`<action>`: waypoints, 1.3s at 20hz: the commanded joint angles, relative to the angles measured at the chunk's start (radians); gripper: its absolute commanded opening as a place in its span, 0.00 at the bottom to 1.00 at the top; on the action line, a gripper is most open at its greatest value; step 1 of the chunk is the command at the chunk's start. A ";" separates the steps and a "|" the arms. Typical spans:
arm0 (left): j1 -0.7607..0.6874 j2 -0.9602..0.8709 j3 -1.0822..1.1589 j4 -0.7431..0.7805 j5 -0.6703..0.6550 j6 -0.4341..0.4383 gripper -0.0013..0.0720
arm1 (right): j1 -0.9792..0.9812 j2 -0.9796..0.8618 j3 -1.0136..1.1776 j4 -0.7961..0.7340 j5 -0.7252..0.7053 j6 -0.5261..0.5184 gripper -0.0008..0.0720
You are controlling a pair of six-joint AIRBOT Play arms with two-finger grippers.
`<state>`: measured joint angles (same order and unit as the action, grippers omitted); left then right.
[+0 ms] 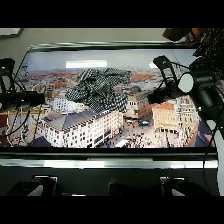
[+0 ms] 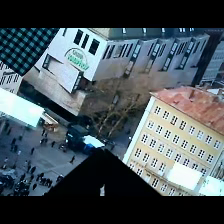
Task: Fold the clothes and pants, and hang the long-sleeved shirts on hangers.
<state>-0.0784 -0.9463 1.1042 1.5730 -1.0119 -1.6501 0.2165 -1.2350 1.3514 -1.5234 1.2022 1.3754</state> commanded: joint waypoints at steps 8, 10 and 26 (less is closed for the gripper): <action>0.001 0.001 0.000 0.000 0.000 0.000 0.06 | 0.001 0.001 0.000 0.000 0.000 0.000 0.06; 0.001 0.000 0.000 0.000 0.002 0.000 0.06 | 0.001 0.001 0.000 0.000 0.000 0.000 0.06; 0.261 -0.588 0.001 -0.910 0.308 0.090 1.00 | 0.001 0.001 0.000 0.003 -0.027 0.000 0.06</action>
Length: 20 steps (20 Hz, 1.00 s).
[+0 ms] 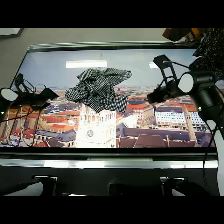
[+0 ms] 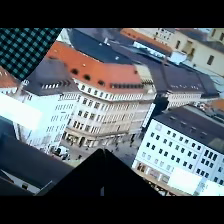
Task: Fold the clothes and pants, and hang the long-sleeved shirts on hangers.
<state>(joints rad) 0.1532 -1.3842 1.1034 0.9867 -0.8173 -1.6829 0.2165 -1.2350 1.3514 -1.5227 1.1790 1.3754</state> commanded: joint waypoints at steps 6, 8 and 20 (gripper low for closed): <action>0.012 -0.342 0.003 -0.760 0.165 0.371 1.00 | 0.001 0.001 0.000 0.017 -0.004 0.000 0.06; 0.011 -0.362 0.003 -0.829 0.166 0.404 0.86 | 0.001 0.001 0.000 0.025 -0.008 0.001 0.06; 0.014 -0.364 0.005 -0.826 0.164 0.405 0.05 | -0.152 -0.301 -0.152 0.468 -0.236 0.477 0.77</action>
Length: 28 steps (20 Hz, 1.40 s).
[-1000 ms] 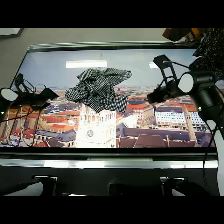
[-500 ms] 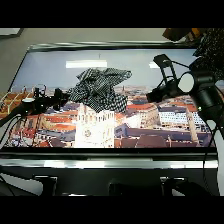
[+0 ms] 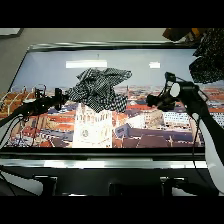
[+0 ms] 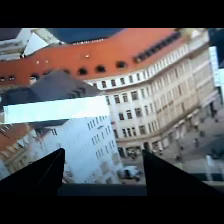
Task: Fold the clothes and pants, and hang the long-sleeved shirts on hangers.
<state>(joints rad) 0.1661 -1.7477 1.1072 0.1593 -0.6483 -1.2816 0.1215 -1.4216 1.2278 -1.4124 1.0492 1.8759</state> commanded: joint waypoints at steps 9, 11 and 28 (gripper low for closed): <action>0.002 0.006 0.001 0.009 -0.020 0.003 0.05 | 0.031 -0.314 -0.028 0.851 -0.249 -0.362 0.78; 0.003 0.010 0.001 0.009 -0.021 0.003 0.05 | 0.059 -0.329 -0.028 0.855 -0.257 -0.354 0.78; 0.014 0.433 0.178 0.298 -0.043 -0.036 0.05 | -0.013 0.080 0.122 0.769 -0.323 -0.364 0.05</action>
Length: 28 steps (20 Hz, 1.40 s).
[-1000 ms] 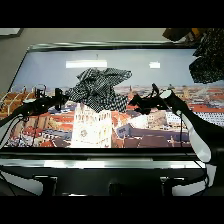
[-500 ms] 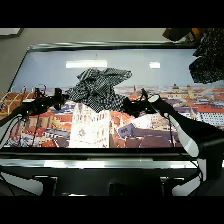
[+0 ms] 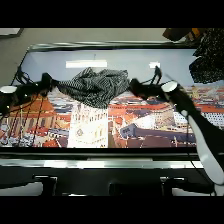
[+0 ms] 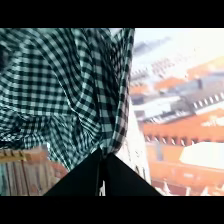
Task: Fold the clothes and pants, and hang the long-sleeved shirts on hangers.
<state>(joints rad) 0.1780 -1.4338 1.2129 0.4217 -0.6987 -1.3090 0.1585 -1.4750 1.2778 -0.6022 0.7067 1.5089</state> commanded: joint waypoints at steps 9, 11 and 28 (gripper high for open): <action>0.002 0.594 0.265 0.068 0.003 -0.043 0.05 | -0.153 0.653 0.405 -0.480 0.214 0.226 0.05; 0.002 0.697 0.265 0.153 0.003 -0.109 0.05 | -0.153 0.764 0.414 -0.491 0.245 0.245 0.05; -0.250 0.294 0.228 0.360 -0.078 -0.179 0.05 | -0.153 0.453 0.414 -0.643 0.336 0.311 0.06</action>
<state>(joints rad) 0.0288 -0.9470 1.4437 0.7799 -0.7830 -1.5291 0.0059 -0.8749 1.6901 -1.1992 1.0164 1.8168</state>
